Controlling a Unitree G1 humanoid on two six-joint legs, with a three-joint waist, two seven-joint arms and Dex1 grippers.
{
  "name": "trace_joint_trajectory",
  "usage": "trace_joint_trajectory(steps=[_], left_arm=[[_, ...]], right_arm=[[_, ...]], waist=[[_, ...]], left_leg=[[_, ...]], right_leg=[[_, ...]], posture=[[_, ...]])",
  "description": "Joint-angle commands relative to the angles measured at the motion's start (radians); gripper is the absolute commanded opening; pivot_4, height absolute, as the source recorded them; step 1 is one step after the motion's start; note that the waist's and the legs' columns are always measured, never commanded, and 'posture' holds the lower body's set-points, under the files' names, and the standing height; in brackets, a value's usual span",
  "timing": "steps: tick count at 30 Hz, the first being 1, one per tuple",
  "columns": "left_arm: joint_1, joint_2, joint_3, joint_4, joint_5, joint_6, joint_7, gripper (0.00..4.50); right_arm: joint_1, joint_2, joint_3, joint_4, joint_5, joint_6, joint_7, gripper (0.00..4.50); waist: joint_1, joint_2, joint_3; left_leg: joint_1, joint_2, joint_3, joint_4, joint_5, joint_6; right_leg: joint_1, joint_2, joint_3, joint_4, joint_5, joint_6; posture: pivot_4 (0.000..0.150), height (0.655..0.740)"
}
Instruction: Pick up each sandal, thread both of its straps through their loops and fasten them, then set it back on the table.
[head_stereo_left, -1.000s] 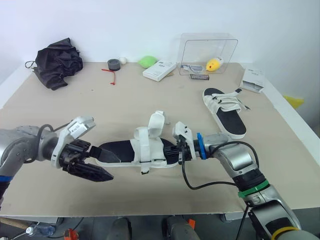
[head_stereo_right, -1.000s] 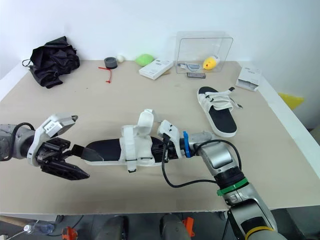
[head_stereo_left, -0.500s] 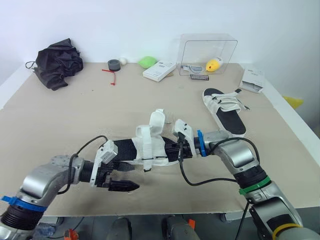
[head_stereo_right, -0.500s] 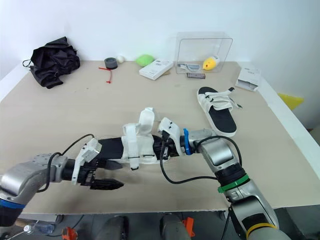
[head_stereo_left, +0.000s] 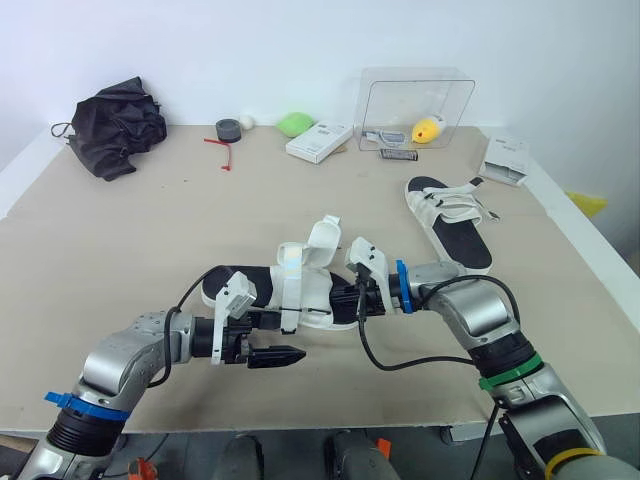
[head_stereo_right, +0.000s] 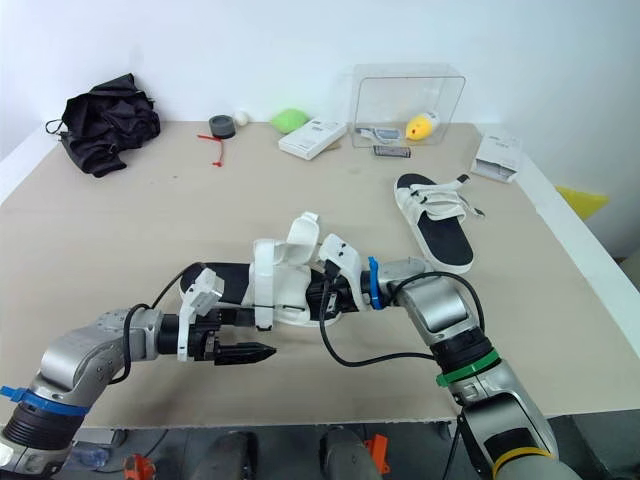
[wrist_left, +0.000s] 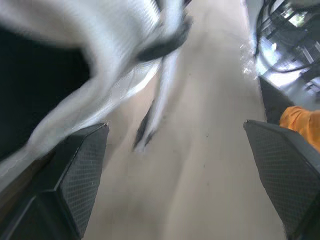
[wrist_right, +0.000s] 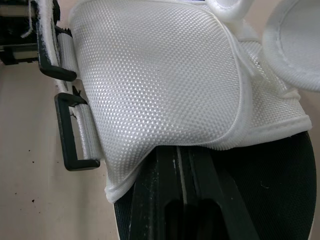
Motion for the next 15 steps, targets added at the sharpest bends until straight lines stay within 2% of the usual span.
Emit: trace_joint_trajectory(steps=[1,2,4,7,8,9,13,15], left_arm=[[-0.02,0.0,0.012,-0.027,-0.036,0.019,-0.01,3.02],[-0.019,0.002,0.012,-0.028,-0.036,0.02,-0.012,2.36],[-0.018,0.017,0.008,-0.032,-0.041,0.042,-0.02,1.91],[-0.011,0.056,0.0,-0.047,-0.055,0.066,-0.052,0.78],[-0.006,0.073,-0.001,-0.054,-0.06,0.069,-0.067,0.59],[-0.003,0.082,0.001,-0.058,-0.066,0.075,-0.073,0.12],[-0.002,0.107,0.014,-0.069,-0.102,0.104,-0.093,0.03],[-0.007,0.128,0.029,-0.088,-0.166,0.163,-0.118,0.03]], right_arm=[[0.033,-0.015,0.03,0.039,-0.036,0.033,-0.019,0.0],[0.033,-0.014,0.029,0.039,-0.035,0.034,-0.019,0.0],[0.032,-0.015,0.03,0.041,-0.036,0.031,-0.019,0.0],[0.031,-0.015,0.031,0.042,-0.037,0.028,-0.018,0.0],[0.028,-0.015,0.031,0.044,-0.037,0.027,-0.017,0.0],[0.027,-0.015,0.031,0.046,-0.037,0.026,-0.017,0.0],[0.023,-0.011,0.032,0.051,-0.038,0.022,-0.017,0.0],[0.021,-0.01,0.033,0.053,-0.039,0.019,-0.016,0.0]], waist=[[-0.002,0.0,0.0],[-0.002,0.0,0.0],[-0.002,0.0,0.0],[-0.002,0.0,0.0],[-0.002,0.0,0.0],[-0.003,0.0,0.0],[-0.003,0.0,0.0],[-0.004,0.0,0.0]], left_leg=[[0.0,0.0,0.0,0.0,0.0,0.0],[0.0,0.0,0.0,-0.001,0.0,0.0],[0.0,0.0,0.0,-0.001,0.0,0.0],[0.0,0.0,0.0,-0.001,0.0,0.0],[0.0,0.0,0.0,-0.001,0.0,0.0],[0.0,0.0,0.0,-0.001,0.0,0.0],[0.0,0.0,0.0,-0.001,0.0,0.0],[0.0,0.0,0.0,-0.002,0.0,0.0]], right_leg=[[0.0,0.0,0.0,0.0,0.0,0.0],[0.0,0.0,0.0,0.0,0.0,0.0],[0.0,0.0,0.0,0.0,0.0,0.0],[0.0,0.0,0.0,0.0,0.0,0.0],[0.0,0.0,0.0,0.0,0.0,0.0],[-0.001,0.0,0.0,0.0,0.0,0.0],[-0.001,0.0,0.0,0.0,0.0,0.0],[-0.001,0.0,0.0,0.0,0.0,0.0]], posture=[[0.15,0.74],[0.15,0.74],[0.15,0.74],[0.15,0.74],[0.15,0.74],[0.15,0.74],[0.15,0.74],[0.15,0.74]])
